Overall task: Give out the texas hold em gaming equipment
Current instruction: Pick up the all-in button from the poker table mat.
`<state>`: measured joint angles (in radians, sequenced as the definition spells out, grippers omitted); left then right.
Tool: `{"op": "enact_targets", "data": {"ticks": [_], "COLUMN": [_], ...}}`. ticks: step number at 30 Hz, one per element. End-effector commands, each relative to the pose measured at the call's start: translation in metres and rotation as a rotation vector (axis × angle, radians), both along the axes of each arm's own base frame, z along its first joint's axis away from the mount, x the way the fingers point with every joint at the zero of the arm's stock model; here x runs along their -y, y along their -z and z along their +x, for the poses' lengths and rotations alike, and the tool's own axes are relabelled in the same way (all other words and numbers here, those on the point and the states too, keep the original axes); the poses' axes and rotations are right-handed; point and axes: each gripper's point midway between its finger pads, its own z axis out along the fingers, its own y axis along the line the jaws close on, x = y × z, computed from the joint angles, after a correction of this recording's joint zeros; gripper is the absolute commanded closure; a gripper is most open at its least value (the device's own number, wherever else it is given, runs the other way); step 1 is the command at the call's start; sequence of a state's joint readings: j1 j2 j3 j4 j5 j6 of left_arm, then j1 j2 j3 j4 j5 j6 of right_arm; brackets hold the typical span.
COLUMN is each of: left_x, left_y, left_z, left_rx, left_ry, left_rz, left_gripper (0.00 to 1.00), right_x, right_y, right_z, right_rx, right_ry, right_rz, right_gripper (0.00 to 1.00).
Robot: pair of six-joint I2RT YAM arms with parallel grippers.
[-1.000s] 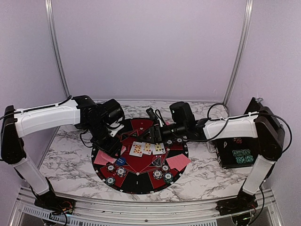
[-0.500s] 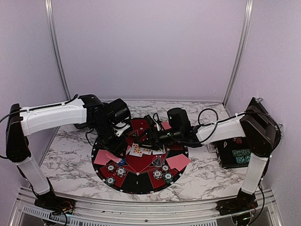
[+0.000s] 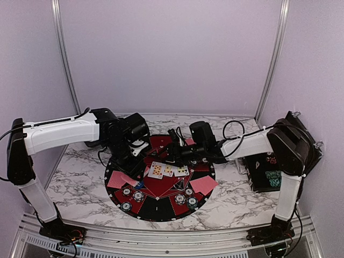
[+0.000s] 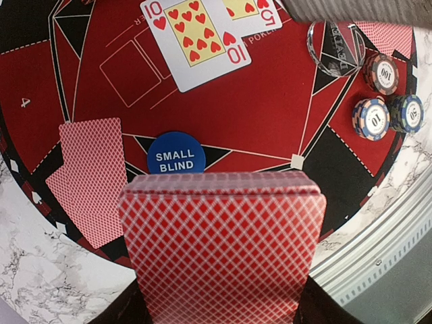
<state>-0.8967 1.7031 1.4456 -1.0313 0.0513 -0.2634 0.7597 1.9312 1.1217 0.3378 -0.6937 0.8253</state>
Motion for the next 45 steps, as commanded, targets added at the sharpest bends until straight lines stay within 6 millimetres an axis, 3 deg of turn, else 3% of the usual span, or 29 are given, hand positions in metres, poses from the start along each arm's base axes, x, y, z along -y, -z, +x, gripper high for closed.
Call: {"op": "enact_targets", "data": {"ticks": [1,15,18,31,45], "left_x": [-0.009,-0.043,-0.051,-0.062,-0.062], "left_y": [-0.006,0.0,-0.001,-0.002,-0.004], "left_z": [-0.006,-0.006,-0.005,-0.004,-0.004], "left_rx": [0.007,0.0,0.001,0.0,0.002], "left_ry": [0.005,-0.043,-0.057,-0.079,-0.079], "left_rz": [0.014,0.016,0.009,0.0,-0.004], "left_gripper": [0.48,0.48,0.48,0.47,0.47], "right_x": [0.0,-0.002,-0.009,-0.049,-0.04], "right_y": [0.004,0.054,0.053,0.057,0.084], "right_z": [0.04,0.113,0.124,0.129,0.149], "right_rx": [0.12,0.316,0.387,0.751,0.809], "right_ry": [0.082,0.156,0.145,-0.127,-0.223], "right_rz": [-0.115,-0.49,-0.526,-0.613,-0.667], "right_gripper": [0.35,0.34,0.33,0.19,0.11]}}
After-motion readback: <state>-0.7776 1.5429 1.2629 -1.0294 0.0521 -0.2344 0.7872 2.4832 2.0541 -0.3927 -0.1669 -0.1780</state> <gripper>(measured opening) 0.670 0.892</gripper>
